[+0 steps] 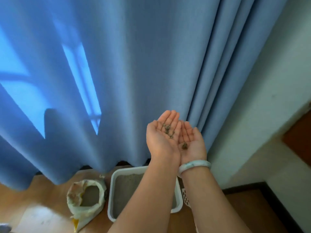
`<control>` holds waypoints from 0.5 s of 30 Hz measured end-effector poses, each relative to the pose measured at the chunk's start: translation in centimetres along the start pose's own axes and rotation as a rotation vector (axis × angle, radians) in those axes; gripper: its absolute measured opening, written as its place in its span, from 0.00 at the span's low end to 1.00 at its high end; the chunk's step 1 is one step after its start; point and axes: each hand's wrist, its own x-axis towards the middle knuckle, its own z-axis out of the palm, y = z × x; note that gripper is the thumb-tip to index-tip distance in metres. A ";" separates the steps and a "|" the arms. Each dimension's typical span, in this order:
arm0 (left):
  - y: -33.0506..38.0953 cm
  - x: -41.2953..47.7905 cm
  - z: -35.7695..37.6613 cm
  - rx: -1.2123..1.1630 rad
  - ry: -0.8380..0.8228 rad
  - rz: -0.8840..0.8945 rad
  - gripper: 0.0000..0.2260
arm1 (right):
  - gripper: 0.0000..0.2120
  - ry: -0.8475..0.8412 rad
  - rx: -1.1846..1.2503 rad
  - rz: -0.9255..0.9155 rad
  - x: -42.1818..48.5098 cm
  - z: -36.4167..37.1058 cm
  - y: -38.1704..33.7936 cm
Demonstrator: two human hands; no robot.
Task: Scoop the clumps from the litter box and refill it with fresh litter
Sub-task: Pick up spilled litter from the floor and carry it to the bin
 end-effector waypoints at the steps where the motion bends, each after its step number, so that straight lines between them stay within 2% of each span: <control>1: 0.8 -1.2 2.5 -0.017 0.010 0.002 0.19 | 0.13 0.004 0.023 0.001 -1.2 2.1 -1.4; 9: 5.6 -12.7 21.3 -0.110 0.080 -0.031 0.18 | 0.14 -0.015 0.172 -0.012 -13.1 16.6 -13.5; 15: 5.9 -21.1 31.4 -0.073 0.044 -0.119 0.18 | 0.15 -0.027 0.193 -0.106 -21.3 22.6 -22.2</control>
